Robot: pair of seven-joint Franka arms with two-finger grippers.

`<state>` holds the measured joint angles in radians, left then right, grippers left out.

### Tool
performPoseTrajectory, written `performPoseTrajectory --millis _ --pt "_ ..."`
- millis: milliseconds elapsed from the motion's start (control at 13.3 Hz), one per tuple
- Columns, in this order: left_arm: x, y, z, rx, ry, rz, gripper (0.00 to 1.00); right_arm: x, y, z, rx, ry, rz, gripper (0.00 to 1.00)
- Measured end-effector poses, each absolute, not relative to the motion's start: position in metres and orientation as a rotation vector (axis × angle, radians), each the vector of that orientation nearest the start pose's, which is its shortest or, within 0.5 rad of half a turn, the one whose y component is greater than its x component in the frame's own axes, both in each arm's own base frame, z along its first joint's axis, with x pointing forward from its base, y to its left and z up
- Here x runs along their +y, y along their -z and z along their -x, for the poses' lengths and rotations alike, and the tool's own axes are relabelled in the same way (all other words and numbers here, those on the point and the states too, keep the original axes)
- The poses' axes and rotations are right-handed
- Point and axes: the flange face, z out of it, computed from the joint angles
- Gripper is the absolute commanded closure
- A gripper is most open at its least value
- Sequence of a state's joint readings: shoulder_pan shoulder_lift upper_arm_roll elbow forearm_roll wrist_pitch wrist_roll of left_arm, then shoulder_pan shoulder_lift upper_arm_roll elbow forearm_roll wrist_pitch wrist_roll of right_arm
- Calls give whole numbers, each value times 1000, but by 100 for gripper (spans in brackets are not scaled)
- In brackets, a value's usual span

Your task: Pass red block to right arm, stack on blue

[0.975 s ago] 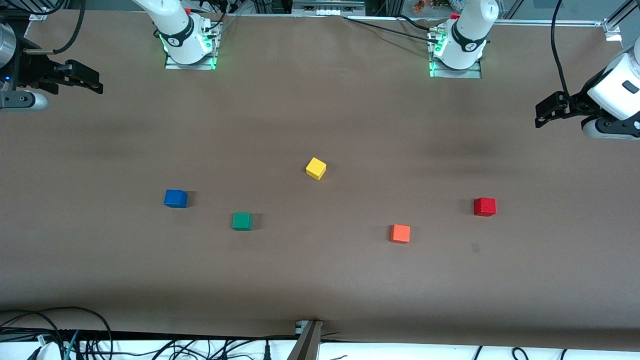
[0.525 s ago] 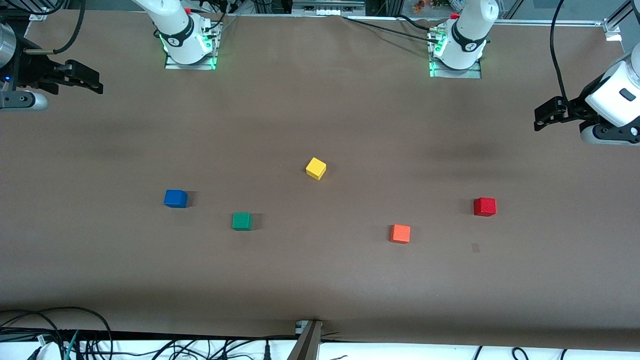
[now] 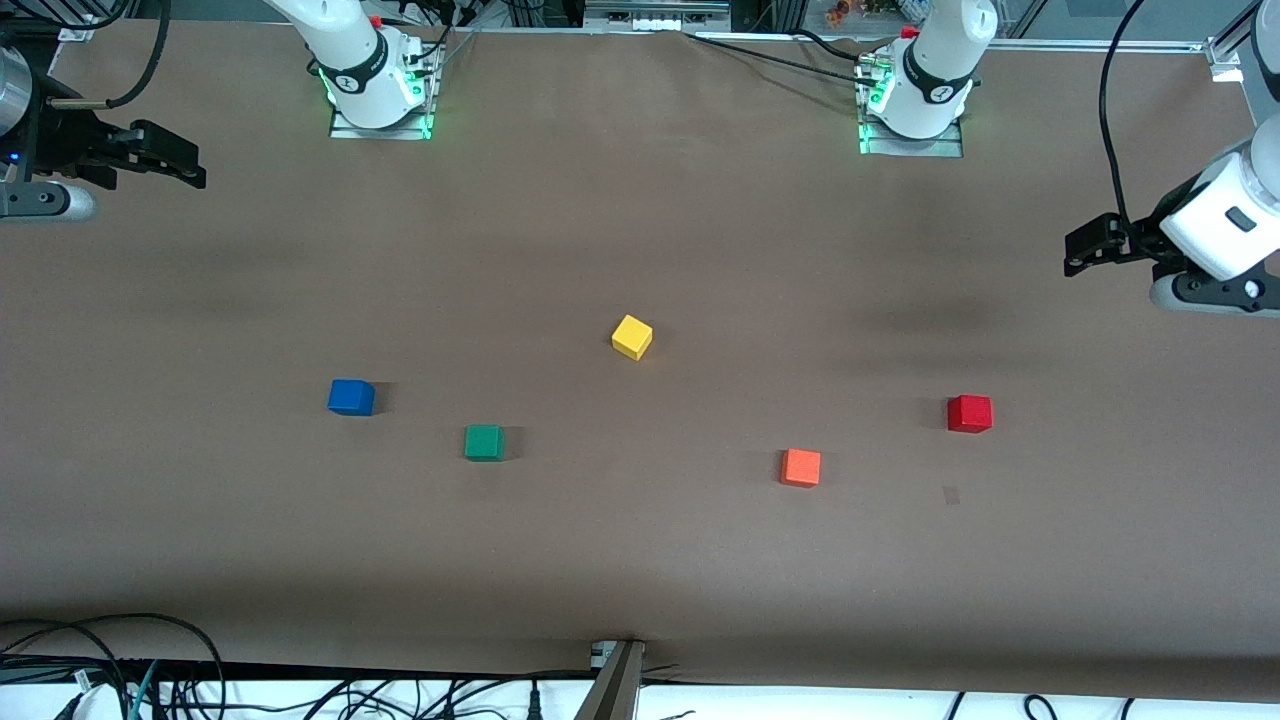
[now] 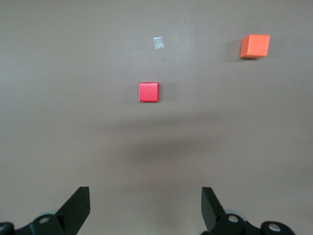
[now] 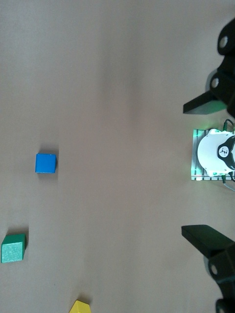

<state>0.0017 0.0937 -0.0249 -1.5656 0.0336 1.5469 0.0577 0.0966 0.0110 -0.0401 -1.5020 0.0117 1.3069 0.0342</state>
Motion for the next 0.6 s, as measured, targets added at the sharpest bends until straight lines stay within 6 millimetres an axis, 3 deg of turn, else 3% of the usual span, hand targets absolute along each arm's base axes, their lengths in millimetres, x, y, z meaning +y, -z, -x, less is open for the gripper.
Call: performPoseTrajectory --millis 450,600 --pt "14 -570 -582 81 -175 3099 0 32 -630 -528 -38 -323 3123 0" --pt "32 -570 -583 89 -178 3028 0 32 -630 -528 -38 -323 3123 0"
